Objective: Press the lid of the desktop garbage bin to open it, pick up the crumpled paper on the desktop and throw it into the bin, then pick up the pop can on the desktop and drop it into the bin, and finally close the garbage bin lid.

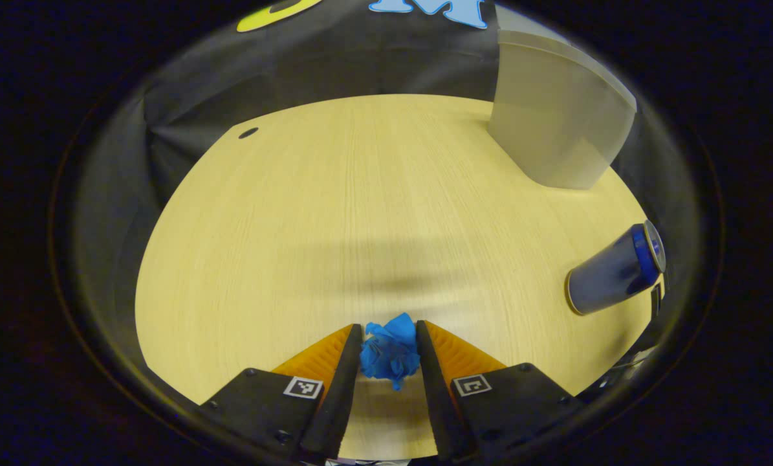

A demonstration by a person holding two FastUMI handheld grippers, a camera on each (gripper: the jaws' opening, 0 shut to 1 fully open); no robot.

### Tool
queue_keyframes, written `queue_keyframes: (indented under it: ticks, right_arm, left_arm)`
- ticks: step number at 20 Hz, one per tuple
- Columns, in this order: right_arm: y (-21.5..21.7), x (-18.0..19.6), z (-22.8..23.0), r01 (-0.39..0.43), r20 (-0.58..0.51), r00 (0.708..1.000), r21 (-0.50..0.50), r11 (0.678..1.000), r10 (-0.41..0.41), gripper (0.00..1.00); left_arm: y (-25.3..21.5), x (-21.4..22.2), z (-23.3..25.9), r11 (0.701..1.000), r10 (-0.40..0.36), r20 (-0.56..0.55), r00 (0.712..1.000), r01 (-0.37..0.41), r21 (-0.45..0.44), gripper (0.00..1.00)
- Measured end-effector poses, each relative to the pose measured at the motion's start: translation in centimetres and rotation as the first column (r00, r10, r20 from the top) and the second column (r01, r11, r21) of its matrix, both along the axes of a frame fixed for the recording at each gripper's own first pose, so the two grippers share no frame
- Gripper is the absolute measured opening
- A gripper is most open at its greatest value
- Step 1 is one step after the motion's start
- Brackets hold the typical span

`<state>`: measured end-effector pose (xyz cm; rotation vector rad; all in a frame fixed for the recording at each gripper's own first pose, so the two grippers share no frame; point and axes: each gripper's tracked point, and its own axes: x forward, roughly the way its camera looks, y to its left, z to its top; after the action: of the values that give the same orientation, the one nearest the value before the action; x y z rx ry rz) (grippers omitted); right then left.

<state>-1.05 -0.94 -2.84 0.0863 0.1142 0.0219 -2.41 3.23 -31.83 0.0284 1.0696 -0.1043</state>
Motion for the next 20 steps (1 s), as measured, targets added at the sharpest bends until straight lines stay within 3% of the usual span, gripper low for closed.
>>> queue_keyframes:
  ticks: [1,5,7,14,20]
  right_arm:
    - [0.0,-0.1,0.0,0.001,0.0,1.0,0.001,1.0,-0.001,1.0]
    - [-0.1,0.0,-0.2,0.001,-0.001,1.0,0.007,1.0,-0.001,1.0]
    - [-0.2,0.0,0.0,0.001,0.002,1.0,0.005,1.0,-0.001,1.0]
    - [-0.5,0.2,0.4,0.004,0.018,1.0,0.005,1.0,-0.004,1.0]
    - [-0.9,0.7,1.0,0.011,0.041,0.999,0.017,1.0,-0.011,1.0]
  left_arm:
    - [0.2,0.5,0.8,1.0,0.013,0.002,1.0,-0.013,0.001,0.54]
    - [0.5,2.7,5.0,1.0,0.023,0.022,0.999,-0.023,0.005,0.22]
    - [0.6,4.1,7.6,0.999,0.032,0.043,0.999,-0.032,0.011,0.15]
    - [-1.1,10.6,21.5,0.998,0.05,0.163,0.985,-0.046,-0.03,0.17]
    - [-3.9,19.7,39.3,0.995,0.083,0.352,0.932,-0.055,-0.088,0.15]
